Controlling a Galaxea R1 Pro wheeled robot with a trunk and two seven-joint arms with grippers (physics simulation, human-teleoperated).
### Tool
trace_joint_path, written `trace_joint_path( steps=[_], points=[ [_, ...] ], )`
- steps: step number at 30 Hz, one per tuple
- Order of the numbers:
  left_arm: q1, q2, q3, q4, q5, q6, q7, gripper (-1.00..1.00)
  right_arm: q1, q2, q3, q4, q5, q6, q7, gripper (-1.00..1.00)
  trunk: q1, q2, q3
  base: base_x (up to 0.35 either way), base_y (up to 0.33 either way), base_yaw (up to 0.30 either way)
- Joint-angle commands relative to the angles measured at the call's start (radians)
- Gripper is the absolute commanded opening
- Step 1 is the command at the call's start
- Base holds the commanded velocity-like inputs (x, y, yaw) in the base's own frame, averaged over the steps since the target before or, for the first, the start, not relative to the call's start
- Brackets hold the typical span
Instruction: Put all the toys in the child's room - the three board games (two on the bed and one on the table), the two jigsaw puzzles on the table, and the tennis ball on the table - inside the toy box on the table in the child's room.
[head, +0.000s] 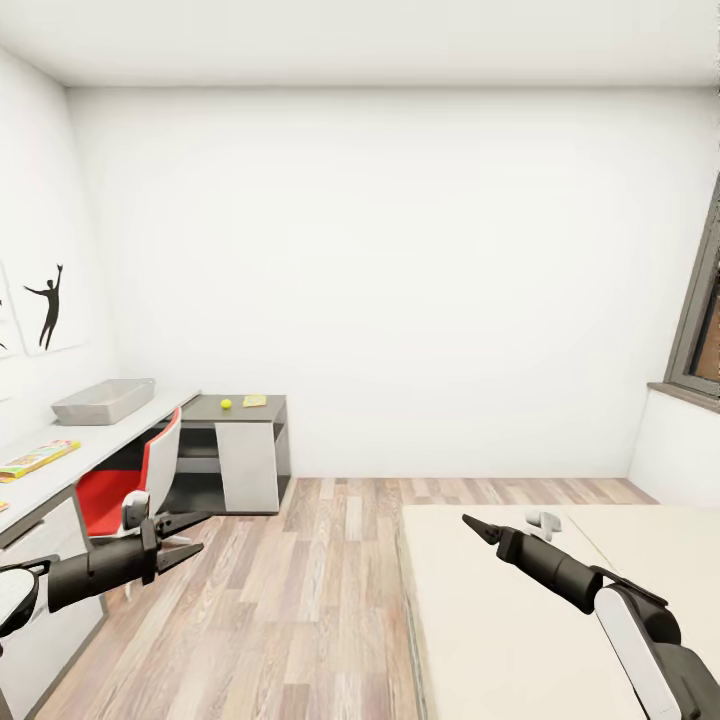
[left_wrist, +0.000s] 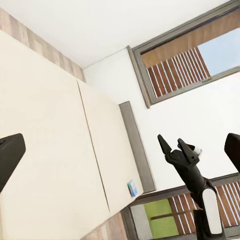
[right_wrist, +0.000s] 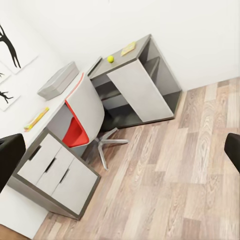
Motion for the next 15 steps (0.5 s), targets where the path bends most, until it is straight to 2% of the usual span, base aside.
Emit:
trace_joint_path(
  steps=[1, 8, 11, 15],
  points=[
    [-0.001, 0.001, -0.001, 0.001, -0.005, 0.001, -0.007, 1.00, 0.000, 0.000, -0.001, 0.000, -0.005, 0.007, 0.001, 1.00, 0.000, -0.001, -0.001, 0.000, -0.298, 0.000],
    [-0.001, 0.001, -0.001, 0.001, -0.005, 0.001, -0.007, 1.00, 0.000, 0.001, -0.001, 0.000, -0.005, 0.007, 0.001, 1.00, 0.000, -0.001, -0.001, 0.000, -0.298, 0.000],
    [-0.001, -0.016, -0.003, 0.000, -0.005, 0.000, -0.006, 1.00, 0.000, 0.005, 0.000, -0.017, -0.006, 0.008, 0.003, 1.00, 0.000, -0.001, -0.001, 0.000, -0.043, 0.000],
    [-0.001, -0.019, -0.003, 0.000, -0.005, 0.000, -0.006, 1.00, 0.000, 0.005, 0.000, -0.018, -0.006, 0.008, 0.003, 1.00, 0.000, -0.001, -0.001, 0.000, -0.062, 0.000]
  ],
)
